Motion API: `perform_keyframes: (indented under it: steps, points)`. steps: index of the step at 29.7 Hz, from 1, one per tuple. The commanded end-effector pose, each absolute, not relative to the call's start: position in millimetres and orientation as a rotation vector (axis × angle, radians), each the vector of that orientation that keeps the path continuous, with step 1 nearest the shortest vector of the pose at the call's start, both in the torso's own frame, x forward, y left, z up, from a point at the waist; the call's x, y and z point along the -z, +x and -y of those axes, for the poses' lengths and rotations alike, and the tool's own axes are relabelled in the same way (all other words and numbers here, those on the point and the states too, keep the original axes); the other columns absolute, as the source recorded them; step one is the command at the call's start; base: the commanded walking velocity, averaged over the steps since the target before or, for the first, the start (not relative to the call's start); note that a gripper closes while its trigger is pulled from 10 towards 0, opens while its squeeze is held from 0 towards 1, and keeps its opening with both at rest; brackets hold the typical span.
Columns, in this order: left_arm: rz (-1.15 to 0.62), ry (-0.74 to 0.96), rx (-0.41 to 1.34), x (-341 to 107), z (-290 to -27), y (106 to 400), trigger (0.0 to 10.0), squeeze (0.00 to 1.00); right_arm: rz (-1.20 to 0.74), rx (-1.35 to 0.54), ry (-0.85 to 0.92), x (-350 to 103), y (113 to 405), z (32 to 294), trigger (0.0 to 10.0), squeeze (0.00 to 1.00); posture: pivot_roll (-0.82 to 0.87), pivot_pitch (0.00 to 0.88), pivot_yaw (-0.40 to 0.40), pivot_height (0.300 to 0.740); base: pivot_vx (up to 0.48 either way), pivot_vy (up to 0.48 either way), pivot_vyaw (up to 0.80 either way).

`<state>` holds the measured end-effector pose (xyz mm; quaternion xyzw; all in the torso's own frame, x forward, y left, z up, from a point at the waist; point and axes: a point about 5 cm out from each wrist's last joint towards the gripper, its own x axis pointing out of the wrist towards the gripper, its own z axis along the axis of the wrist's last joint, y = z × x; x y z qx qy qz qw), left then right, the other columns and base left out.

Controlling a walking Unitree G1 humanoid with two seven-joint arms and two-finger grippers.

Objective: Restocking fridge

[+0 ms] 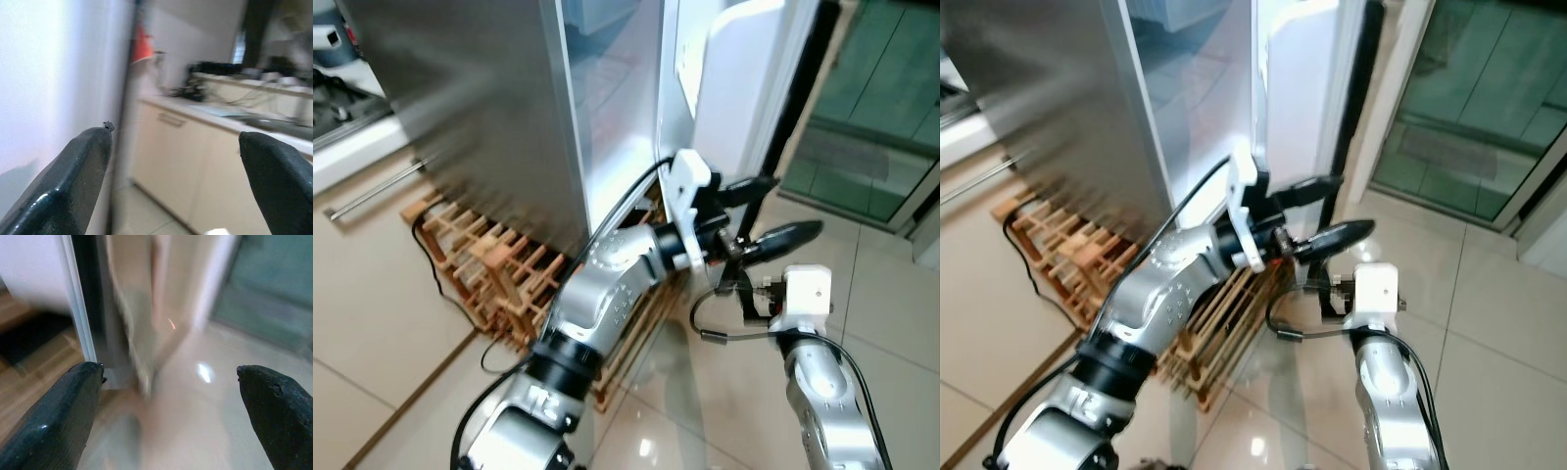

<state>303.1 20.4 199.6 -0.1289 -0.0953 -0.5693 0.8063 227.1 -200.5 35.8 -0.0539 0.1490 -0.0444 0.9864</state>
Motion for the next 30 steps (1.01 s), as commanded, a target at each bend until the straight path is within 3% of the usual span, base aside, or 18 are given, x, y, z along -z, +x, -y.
perform_keyframes:
  steps: [1,3,8,10,11,12,13,17,19,23,30]
  points:
    - [0.174,-0.263,1.136,-192,-39,306,10.0,0.00,-0.428,0.242,-0.111,-19,214,228,10.0,0.00,-0.08,0.000,0.048,0.740,0.000,0.000,0.00]
    - [0.133,-0.267,1.028,-181,-63,309,10.0,0.00,-0.677,0.420,-0.031,15,185,256,10.0,0.00,-0.07,0.000,0.053,0.740,0.000,0.000,0.00]
    - [0.108,-0.306,0.848,-173,-90,319,10.0,0.00,-0.808,0.282,0.001,30,178,251,10.0,0.00,-0.07,0.000,0.055,0.740,0.000,0.000,0.00]
    - [0.077,-0.297,0.597,-162,-119,332,10.0,0.00,-0.756,0.115,0.102,25,198,230,10.0,0.00,-0.07,0.000,0.070,0.740,0.000,0.000,0.00]
    - [0.077,-0.297,0.597,-162,-119,332,10.0,0.00,-0.756,0.115,0.102,25,198,230,10.0,0.00,-0.07,0.000,0.070,0.740,0.000,0.000,0.00]
    - [0.045,-0.260,0.380,-151,-143,339,10.0,0.00,-0.704,-0.009,0.193,17,217,212,10.0,0.00,-0.07,0.000,0.071,0.740,0.000,0.000,0.00]
    - [0.021,-0.242,0.287,-145,-154,339,10.0,0.00,-0.687,-0.061,0.234,14,228,202,10.0,0.00,-0.07,0.000,0.069,0.740,0.000,0.000,0.00]
    - [-0.037,-0.165,0.116,-133,-174,337,10.0,0.00,-0.670,-0.147,0.296,6,245,183,10.0,0.00,-0.06,0.000,0.061,0.740,0.000,0.000,0.00]
    - [-0.084,-0.124,0.001,-123,-188,328,10.0,0.00,-0.639,-0.253,0.332,-13,256,161,10.0,0.00,-0.05,0.000,0.051,0.740,0.000,0.000,0.00]
    - [-0.071,-0.140,-0.035,-120,-191,316,10.0,0.00,-0.586,-0.393,0.329,-39,265,139,10.0,0.00,-0.03,0.000,0.039,0.740,0.000,0.000,0.00]
    - [0.019,-0.170,0.223,-127,-160,304,10.0,0.00,-0.528,-0.421,0.252,-55,276,139,10.0,0.00,-0.03,0.000,0.034,0.740,0.000,0.000,0.00]
